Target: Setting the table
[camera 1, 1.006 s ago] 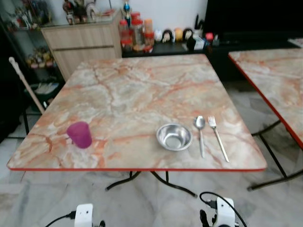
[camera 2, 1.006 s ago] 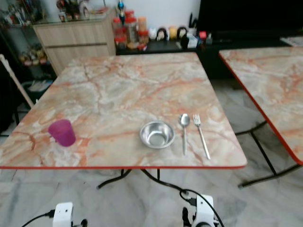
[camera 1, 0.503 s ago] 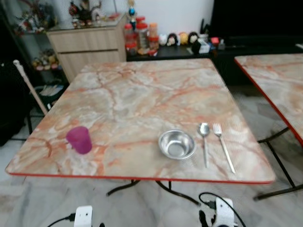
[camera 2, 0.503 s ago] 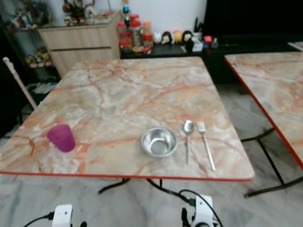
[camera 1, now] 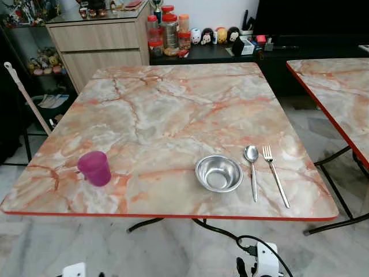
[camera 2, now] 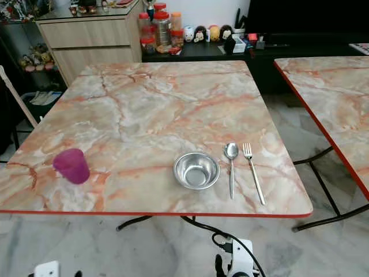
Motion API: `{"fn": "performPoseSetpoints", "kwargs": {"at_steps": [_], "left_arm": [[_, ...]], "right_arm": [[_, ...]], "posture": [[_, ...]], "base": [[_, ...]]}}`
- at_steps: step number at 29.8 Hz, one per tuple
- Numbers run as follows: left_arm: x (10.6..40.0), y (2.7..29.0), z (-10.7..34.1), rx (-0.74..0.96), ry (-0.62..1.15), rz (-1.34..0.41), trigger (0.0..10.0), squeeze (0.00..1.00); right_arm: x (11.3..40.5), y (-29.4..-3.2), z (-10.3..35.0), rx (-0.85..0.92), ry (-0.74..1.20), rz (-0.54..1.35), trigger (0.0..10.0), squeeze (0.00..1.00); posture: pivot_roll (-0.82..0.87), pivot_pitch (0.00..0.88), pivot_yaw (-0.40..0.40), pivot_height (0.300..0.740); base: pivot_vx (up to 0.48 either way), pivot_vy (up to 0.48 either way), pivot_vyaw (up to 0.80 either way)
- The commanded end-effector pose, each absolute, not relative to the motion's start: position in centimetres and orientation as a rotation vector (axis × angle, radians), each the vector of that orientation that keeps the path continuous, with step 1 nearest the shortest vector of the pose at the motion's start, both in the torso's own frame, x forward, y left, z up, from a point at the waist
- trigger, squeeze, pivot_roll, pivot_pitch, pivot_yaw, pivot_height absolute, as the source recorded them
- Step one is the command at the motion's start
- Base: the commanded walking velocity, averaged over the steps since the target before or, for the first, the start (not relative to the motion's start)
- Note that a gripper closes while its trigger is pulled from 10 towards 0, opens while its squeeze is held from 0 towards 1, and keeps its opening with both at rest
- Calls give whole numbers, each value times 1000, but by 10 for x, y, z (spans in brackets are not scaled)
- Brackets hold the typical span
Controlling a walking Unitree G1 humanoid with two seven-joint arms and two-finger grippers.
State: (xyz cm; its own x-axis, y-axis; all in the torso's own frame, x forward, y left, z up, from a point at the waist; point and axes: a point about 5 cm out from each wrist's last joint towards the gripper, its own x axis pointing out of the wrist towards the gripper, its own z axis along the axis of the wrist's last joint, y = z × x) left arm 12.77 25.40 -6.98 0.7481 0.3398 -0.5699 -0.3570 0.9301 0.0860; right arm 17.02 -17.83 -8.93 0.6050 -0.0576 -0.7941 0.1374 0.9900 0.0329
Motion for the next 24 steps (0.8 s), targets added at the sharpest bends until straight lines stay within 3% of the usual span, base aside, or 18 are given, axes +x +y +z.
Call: {"fn": "performPoseSetpoints", "kwargs": {"at_steps": [1,6,10,14,16,24], "left_arm": [[126,263,-60,-16,540,404,10000,0],[124,273,-38,10,387,455,10000,0],[138,282,2,44,200,498,10000,0],[140,283,12,56,164,506,10000,0],[158,288,52,41,-6,537,10000,0],[195,289,114,60,-197,521,10000,0]], "right_arm": [[169,-176,-90,90,926,-97,10000,0],[170,-176,-90,86,926,-93,10000,0],[171,-175,-89,76,927,-81,10000,0],[172,-175,-89,71,928,-76,10000,0],[173,-174,-89,74,922,-73,10000,0],[174,-173,-88,73,924,-74,10000,0]], "posture": [[97,40,37,707],[106,38,38,707],[117,30,40,707],[117,30,40,707],[133,27,40,707],[136,37,40,707]], "base": [[0,0,0],[0,0,0],[0,0,0],[0,0,0],[0,0,0],[0,0,0]]}}
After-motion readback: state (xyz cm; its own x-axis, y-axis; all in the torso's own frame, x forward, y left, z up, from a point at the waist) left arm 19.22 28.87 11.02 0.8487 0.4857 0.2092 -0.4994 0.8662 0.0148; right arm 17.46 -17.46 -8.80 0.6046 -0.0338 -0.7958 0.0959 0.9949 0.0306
